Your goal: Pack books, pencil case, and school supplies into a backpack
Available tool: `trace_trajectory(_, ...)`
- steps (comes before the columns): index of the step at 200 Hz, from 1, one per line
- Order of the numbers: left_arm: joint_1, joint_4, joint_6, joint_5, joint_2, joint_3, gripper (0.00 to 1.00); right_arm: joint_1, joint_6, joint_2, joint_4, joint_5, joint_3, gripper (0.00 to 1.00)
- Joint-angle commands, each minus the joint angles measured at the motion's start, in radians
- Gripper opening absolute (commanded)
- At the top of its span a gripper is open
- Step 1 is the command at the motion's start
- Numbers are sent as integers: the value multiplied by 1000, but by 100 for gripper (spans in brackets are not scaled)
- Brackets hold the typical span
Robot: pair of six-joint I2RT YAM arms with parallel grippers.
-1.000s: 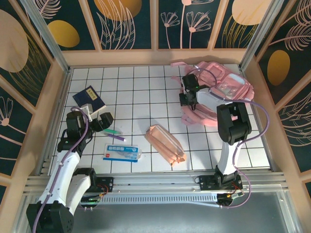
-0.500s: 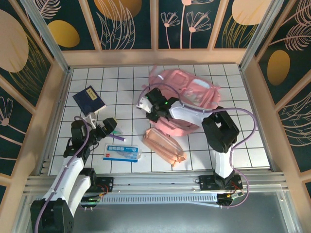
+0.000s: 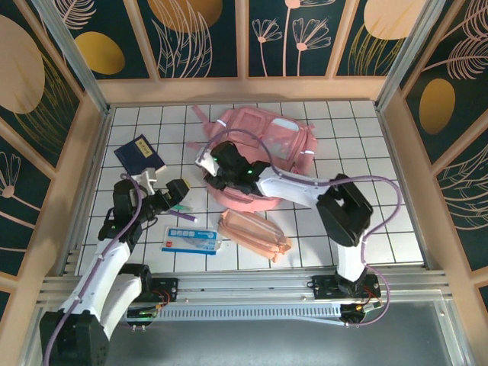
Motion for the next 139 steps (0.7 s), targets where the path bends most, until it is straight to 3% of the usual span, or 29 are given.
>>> trace_trajectory(1, -72, -2, 47, -47, 46, 88, 99, -120, 369, -257, 95, -63, -175, 38)
trace_trajectory(9, -101, 0, 49, -64, 88, 115, 99, -191, 489, -344, 134, -107, -280, 42)
trace_trajectory(21, -183, -25, 88, -143, 168, 182, 99, -314, 663, -469, 155, -126, -422, 67)
trace_trajectory(33, -295, -80, 140, -273, 264, 278, 99, -444, 796, -556, 108, -124, -522, 77)
trace_trajectory(54, -427, -143, 168, -392, 439, 446, 99, -633, 894, -597, -21, -175, -607, 75)
trace_trajectory(76, -518, -192, 202, -451, 603, 621, 99, -751, 901, -532, -23, -365, -646, 70)
trace_trajectory(91, -591, -241, 266, -521, 697, 731, 99, -774, 920, -482, 53, -472, -673, 65)
trace_trajectory(118, -683, -316, 378, -558, 841, 889, 99, -775, 935, -390, 93, -558, -651, 60)
trace_trajectory(139, -772, -294, 604, -555, 900, 917, 99, -775, 940, -340, 134, -581, -650, 58)
